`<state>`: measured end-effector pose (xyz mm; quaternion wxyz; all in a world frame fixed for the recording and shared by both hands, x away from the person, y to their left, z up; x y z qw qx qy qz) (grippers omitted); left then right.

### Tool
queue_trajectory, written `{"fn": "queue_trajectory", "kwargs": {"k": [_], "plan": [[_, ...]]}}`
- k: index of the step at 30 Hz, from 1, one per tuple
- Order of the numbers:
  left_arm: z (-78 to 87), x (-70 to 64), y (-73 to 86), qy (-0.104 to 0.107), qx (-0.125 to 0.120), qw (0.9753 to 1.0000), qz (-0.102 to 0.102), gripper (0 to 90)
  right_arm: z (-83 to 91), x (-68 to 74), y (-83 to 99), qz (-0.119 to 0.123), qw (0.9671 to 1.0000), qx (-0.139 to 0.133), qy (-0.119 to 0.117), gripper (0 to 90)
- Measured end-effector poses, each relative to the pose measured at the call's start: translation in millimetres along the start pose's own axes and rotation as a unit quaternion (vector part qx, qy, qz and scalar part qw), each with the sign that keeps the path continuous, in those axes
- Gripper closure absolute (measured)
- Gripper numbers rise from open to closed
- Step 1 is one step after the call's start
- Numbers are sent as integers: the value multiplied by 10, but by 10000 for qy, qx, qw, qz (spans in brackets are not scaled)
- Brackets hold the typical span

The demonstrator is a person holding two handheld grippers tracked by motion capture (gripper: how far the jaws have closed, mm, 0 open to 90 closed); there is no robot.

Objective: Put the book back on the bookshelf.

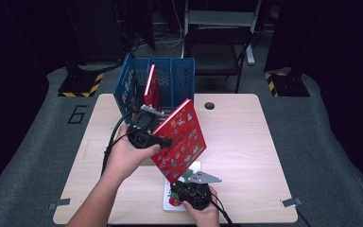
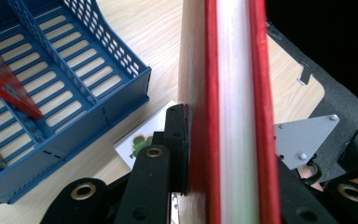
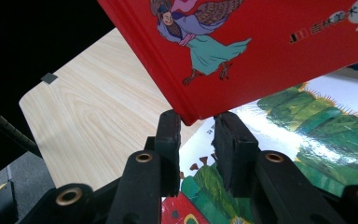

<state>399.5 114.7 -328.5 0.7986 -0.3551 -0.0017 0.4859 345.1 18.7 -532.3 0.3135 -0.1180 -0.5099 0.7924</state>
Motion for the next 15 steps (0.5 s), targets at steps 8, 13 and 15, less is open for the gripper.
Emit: {"fn": "queue_trajectory", "kwargs": {"k": [8,13,15], "plan": [[39,-1,-71,70,-80,9999,21,787,74,-24,-57,22,9999,-106,25,713],[3,-34,-116,114,-129,9998,72,786,112,-92,-71,-43,9999,-105,79,714],[-5,-44,-142,117,-112,9999,59,785,120,-112,-79,-62,9999,-115,91,714]]}}
Point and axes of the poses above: each handheld gripper's, and its own axes: z roughly backward along the jaws, y roughly out of its underside, x roughly to its left, the point moved 7 cm from there along -z, roughly forward along the jaws, and after that the axes turned 13 degrees about z, right-handed, at the moved point
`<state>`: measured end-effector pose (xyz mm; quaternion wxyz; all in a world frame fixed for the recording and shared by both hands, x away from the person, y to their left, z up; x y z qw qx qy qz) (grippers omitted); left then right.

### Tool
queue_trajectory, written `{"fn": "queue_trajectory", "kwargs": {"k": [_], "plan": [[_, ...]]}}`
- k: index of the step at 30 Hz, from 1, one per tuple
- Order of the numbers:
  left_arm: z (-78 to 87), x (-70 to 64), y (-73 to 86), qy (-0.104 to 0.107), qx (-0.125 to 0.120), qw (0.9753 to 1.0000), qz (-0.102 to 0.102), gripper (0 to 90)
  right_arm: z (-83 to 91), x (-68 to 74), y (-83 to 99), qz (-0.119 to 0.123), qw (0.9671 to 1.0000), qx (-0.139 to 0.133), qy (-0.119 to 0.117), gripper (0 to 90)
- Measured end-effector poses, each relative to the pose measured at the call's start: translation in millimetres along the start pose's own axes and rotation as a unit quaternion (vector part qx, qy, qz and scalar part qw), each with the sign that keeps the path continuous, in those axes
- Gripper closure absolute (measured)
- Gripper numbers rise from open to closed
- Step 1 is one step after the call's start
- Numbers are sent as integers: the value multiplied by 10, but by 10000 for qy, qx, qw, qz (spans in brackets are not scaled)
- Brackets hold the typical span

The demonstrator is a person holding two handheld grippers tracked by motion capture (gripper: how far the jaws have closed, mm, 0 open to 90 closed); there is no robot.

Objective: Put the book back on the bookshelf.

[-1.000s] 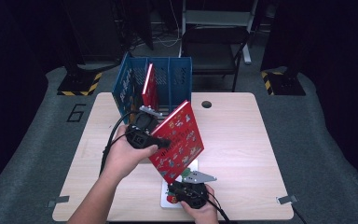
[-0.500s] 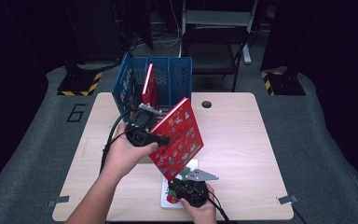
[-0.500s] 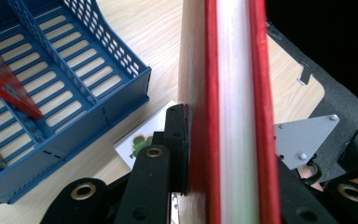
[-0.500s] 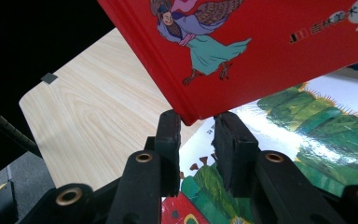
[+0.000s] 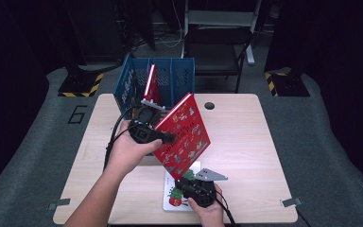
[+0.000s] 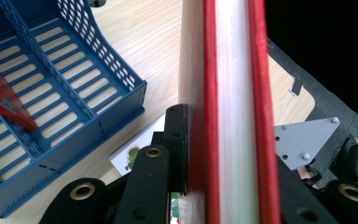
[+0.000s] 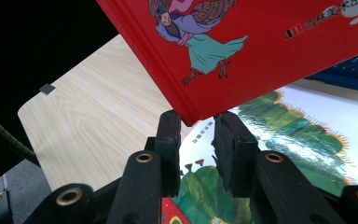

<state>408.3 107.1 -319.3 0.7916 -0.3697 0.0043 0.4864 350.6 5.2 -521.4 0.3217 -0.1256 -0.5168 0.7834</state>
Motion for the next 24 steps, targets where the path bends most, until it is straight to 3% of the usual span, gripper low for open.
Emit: {"fn": "queue_trajectory", "kwargs": {"k": [10,24], "plan": [[15,-13,-72,19,-45,10000,-1,782,48,-46,-49,-71,9999,-91,25,714],[138,29,-125,-54,-71,10000,30,774,36,-1,-150,160,9998,-141,-13,714]]}}
Point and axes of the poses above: each handheld gripper's, and its own axes: z roughly backward along the jaws, y roughly out of its underside, x roughly to its left, the point moved 7 cm from there along -z, roughly forward along the jaws, and after that the axes turned 13 degrees about z, right-handed, at the moved point
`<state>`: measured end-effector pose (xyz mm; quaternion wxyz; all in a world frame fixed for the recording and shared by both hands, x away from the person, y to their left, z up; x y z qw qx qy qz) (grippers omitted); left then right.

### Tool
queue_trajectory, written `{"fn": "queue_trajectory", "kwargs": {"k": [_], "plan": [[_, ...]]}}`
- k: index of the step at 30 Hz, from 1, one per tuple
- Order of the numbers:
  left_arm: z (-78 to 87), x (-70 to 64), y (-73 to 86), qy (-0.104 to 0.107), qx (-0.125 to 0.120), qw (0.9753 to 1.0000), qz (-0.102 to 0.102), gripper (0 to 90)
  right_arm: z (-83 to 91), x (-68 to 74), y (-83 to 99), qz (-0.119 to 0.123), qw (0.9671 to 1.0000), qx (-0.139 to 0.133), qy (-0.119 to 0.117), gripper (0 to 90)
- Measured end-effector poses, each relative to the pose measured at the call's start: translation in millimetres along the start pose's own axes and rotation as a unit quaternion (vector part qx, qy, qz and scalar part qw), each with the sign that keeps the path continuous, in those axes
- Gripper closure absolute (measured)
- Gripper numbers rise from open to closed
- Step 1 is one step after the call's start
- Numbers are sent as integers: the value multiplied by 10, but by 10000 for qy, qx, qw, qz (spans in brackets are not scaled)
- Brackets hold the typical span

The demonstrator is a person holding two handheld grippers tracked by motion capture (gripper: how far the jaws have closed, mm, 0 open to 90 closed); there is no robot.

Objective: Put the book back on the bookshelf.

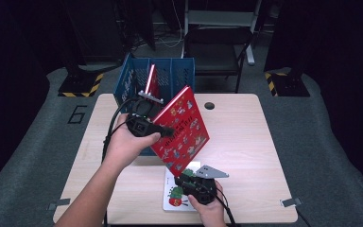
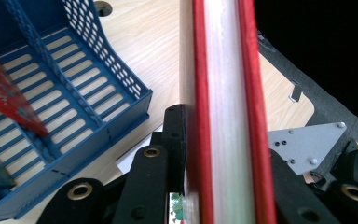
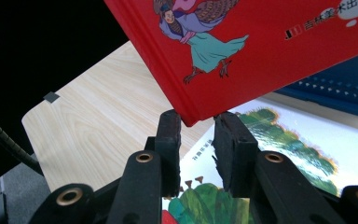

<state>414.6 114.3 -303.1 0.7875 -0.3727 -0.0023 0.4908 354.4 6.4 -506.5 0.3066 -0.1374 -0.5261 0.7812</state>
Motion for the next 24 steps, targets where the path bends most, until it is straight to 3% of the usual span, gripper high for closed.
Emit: {"fn": "queue_trajectory", "kwargs": {"k": [11,24], "plan": [[211,154,-81,-176,-154,9997,113,770,-127,78,-185,189,9997,-39,-139,715],[424,315,-186,-416,-282,9984,263,770,-371,163,-414,177,9994,-89,-284,714]]}}
Point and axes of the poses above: each handheld gripper's, and its own axes: z roughly backward along the jaws, y roughly out of its underside, x roughly to its left, the point moved 7 cm from there along -z, roughly forward along the jaws, and after that the axes turned 13 degrees about z, right-handed, at the moved point
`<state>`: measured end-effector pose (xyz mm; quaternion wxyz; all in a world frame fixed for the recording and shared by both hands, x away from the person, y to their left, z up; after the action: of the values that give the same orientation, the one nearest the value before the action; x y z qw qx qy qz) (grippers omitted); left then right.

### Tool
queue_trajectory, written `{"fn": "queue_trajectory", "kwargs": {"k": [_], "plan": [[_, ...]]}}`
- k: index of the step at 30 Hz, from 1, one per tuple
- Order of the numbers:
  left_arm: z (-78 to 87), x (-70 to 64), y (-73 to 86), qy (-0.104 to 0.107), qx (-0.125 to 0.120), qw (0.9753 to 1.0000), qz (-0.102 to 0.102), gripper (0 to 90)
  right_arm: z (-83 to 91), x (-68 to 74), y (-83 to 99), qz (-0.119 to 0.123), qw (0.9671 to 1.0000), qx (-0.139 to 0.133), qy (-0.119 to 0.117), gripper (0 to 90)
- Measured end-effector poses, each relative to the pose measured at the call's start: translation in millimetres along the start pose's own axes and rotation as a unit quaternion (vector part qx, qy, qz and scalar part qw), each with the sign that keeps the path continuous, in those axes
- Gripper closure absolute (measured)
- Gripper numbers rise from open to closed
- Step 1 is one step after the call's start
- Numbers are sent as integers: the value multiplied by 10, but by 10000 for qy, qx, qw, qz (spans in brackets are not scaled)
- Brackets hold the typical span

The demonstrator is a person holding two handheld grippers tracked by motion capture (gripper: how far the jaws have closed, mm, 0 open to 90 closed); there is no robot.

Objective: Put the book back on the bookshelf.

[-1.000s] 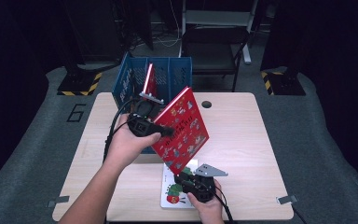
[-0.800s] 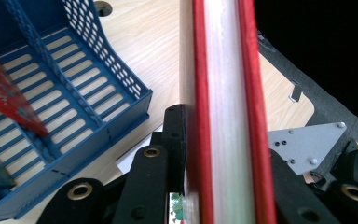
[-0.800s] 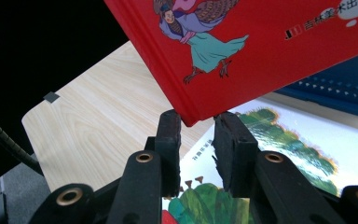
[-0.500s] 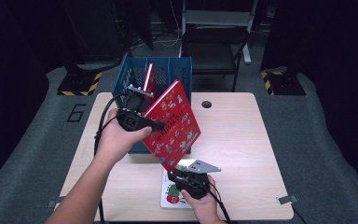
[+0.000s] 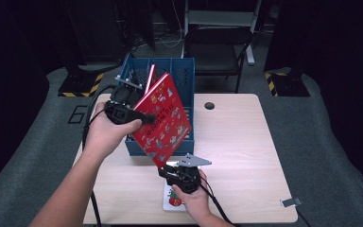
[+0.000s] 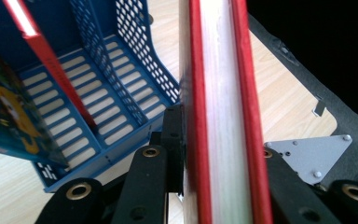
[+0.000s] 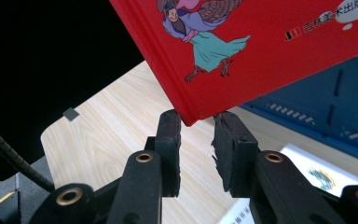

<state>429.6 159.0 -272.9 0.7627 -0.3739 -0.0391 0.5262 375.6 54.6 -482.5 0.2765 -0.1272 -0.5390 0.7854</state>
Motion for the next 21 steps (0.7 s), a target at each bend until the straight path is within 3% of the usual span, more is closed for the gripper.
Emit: {"fn": "queue_trajectory", "kwargs": {"k": [8,15,21], "plan": [[173,103,-47,-169,-5,9999,20,770,-152,112,-158,24,9998,-31,-203,715],[228,226,0,-323,11,9994,92,772,-307,266,-176,118,9991,54,-415,719],[286,321,-12,-361,-9,9992,184,772,-387,315,-214,120,9989,65,-445,718]]}}
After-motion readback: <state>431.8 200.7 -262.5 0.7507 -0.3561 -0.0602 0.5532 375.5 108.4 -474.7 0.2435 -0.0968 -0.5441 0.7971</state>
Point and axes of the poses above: each handheld gripper's, and its own axes: z roughly backward along the jaws, y roughly out of its underside, x roughly to its left, the point moved 7 cm from there along -z, roughly forward along the jaws, and after that the axes turned 13 degrees about z, right-handed, at the moved point
